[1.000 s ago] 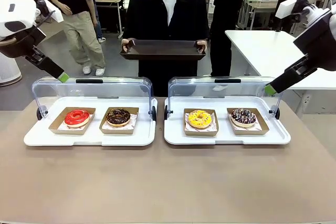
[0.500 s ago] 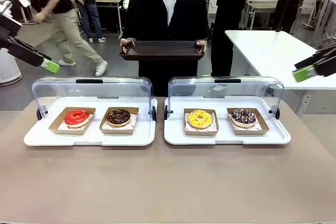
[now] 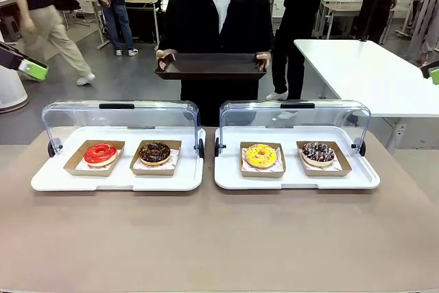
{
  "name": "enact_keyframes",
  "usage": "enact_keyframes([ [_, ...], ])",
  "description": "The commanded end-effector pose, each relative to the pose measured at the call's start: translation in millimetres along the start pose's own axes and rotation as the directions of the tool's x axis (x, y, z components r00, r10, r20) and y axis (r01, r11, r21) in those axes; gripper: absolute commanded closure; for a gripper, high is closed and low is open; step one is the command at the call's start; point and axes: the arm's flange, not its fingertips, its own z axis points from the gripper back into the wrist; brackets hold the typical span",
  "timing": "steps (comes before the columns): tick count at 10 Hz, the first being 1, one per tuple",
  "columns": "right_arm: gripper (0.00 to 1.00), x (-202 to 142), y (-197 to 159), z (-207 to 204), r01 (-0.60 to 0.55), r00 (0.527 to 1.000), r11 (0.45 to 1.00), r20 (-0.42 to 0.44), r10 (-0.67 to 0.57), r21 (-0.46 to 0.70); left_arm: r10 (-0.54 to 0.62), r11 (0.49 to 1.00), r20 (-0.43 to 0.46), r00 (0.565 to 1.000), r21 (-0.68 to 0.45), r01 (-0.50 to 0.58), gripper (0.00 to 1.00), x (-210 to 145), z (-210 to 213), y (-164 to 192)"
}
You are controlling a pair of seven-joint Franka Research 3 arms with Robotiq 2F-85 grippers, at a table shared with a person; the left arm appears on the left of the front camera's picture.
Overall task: Provide the desired donut to the person.
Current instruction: Pick up and lift the Paper togo box containing the Donut pointed at by the person.
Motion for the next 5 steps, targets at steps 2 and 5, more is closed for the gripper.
enact_keyframes([
  [2,0.0,-18.8,-27.2,9.5,-0.089,0.996,0.994,-0.016,0.09,0.066,0.003,0.998,0.01,1.0,-0.067,-0.002,0.0,-6.9,15.7,18.3],
  [5,0.0,-34.7,-41.7,22.2,-0.116,0.993,0.992,0.04,0.114,0.045,0.006,0.994,0.0,1.0,-0.11,-0.006,0.0,-28.0,26.3,29.8],
])
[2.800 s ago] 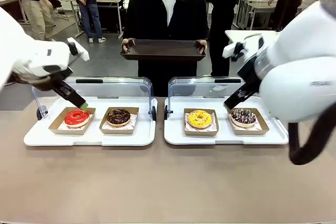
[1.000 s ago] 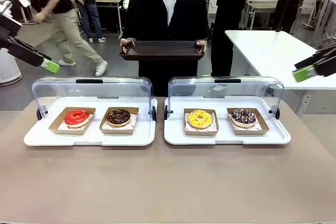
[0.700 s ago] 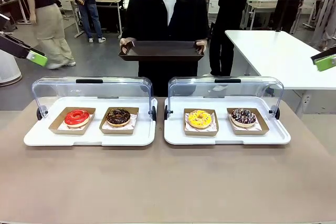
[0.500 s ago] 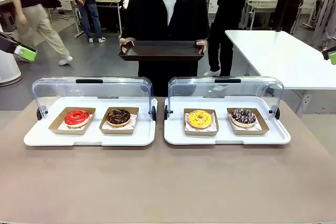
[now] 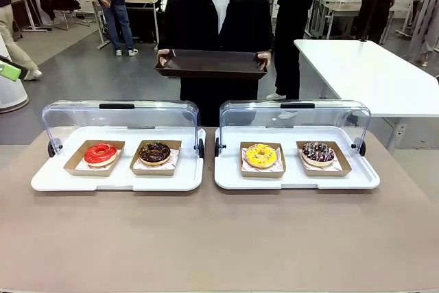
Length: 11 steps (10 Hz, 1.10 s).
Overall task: Provide the desired donut to the person.
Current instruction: Pick up and lift the Paper togo box containing the Donut pointed at by the person.
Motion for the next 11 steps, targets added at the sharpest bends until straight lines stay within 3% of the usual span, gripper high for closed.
enact_keyframes([
  [1,0.0,0.9,-4.5,5.7,-0.005,1.0,1.0,0.019,0.005,0.005,-0.016,0.999,0.007,1.0,-0.028,0.016,0.0,-2.9,8.3,6.5],
  [6,0.0,0.5,-4.5,4.9,0.006,1.0,1.0,0.012,-0.006,-0.005,-0.009,1.0,0.014,1.0,-0.029,0.01,0.0,-13.0,14.4,5.8],
  [9,0.0,0.0,-1.6,3.5,0.022,1.0,1.0,-0.01,-0.022,-0.012,-0.111,0.993,0.037,0.993,-0.024,0.112,0.0,-15.9,10.3,-1.4],
  [10,0.0,0.0,-1.6,3.5,0.022,1.0,1.0,-0.01,-0.022,-0.012,-0.01,1.0,0.001,1.0,-0.02,0.01,0.0,-14.4,14.9,3.2],
  [11,0.0,0.0,-1.6,3.5,0.022,1.0,1.0,-0.01,-0.022,-0.012,-0.01,1.0,0.001,1.0,-0.02,0.01,0.0,-14.4,14.9,3.2],
])
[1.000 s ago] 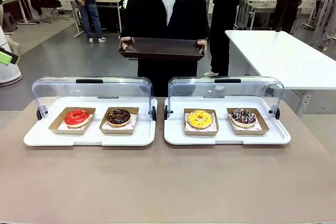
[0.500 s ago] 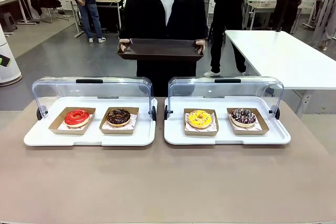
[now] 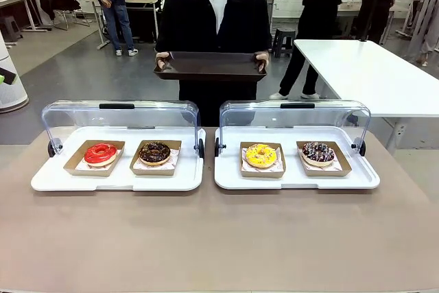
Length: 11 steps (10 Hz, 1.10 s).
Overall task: Provide the desired donut to the person.
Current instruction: Pick up and lift the Paper togo box containing the Donut pointed at by the person.
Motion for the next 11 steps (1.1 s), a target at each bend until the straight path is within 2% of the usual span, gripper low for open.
enact_keyframes([
  [1,0.0,0.2,-1.8,-0.5,-0.006,1.0,1.0,0.014,0.006,0.006,0.031,1.0,0.002,1.0,-0.003,-0.031,0.0,0.1,0.7,0.0],
  [11,0.0,0.2,-1.8,-0.5,-0.006,1.0,1.0,0.014,0.006,0.006,0.031,1.0,0.002,1.0,-0.003,-0.031,0.0,0.1,0.7,0.0],
])
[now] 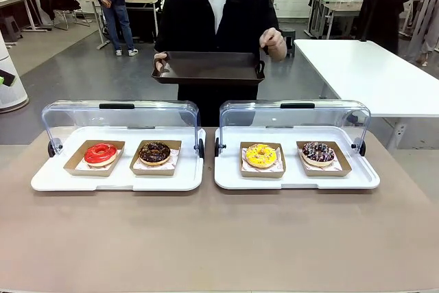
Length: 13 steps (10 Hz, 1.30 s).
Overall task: Provide the desired donut to the person.
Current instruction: Pick up and lift the Paper togo box containing the Donut pointed at by the person.
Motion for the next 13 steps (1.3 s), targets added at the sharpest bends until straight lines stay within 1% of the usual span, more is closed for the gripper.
enact_keyframes([
  [1,0.0,0.4,-1.9,-0.9,-0.009,1.0,1.0,0.018,0.009,0.009,0.019,1.0,0.008,1.0,-0.007,-0.019,0.0,2.3,0.5,-1.5],
  [13,0.0,0.4,-1.9,-0.9,-0.009,1.0,1.0,0.018,0.009,0.009,0.019,1.0,0.008,1.0,-0.007,-0.019,0.0,2.3,0.5,-1.5],
])
